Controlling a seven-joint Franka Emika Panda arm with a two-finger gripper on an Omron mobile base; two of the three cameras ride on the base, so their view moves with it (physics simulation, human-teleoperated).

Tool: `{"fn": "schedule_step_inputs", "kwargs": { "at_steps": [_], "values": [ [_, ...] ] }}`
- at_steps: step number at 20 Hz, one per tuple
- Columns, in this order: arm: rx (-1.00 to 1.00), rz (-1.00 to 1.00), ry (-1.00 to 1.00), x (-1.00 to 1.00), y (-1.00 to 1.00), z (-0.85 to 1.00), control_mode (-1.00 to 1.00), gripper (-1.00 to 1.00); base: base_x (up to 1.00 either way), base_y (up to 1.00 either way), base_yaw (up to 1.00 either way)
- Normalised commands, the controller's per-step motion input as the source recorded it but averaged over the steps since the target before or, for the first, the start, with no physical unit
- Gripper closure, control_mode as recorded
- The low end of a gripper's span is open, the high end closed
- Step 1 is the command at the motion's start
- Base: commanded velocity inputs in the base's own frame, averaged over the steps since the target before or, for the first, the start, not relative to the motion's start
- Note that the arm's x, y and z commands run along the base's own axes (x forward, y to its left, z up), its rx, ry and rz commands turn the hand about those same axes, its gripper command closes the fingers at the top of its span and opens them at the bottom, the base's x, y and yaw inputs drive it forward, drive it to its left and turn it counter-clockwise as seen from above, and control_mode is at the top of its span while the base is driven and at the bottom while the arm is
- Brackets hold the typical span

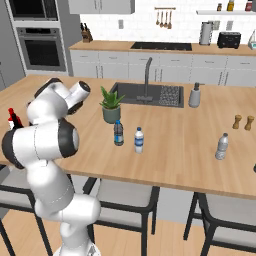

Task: Move the plastic bottles in the middle to the plastics group, and the glass bottles in the middle to the glass group.

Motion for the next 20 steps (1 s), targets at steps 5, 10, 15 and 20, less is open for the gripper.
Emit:
{"fn": "schedule_step_inputs", "kwargs": {
  "at_steps": [5, 10, 15, 20],
  "values": [
    [-0.02, -0.30, 0.21, 0.00, -0.82, 0.00, -1.00, -1.00, 0.00, 0.00, 0.00],
    [-0.10, -0.47, 0.33, 0.00, -0.76, 0.00, -1.00, -1.00, 0.00, 0.00, 0.00],
    [-0.14, -0.59, 0.37, 0.00, -0.66, 0.00, -1.00, -1.00, 0.00, 0.00, 0.00],
    [-0.21, -0.59, 0.22, 0.00, -0.67, 0.00, -1.00, -1.00, 0.00, 0.00, 0.00]
  ]
}}
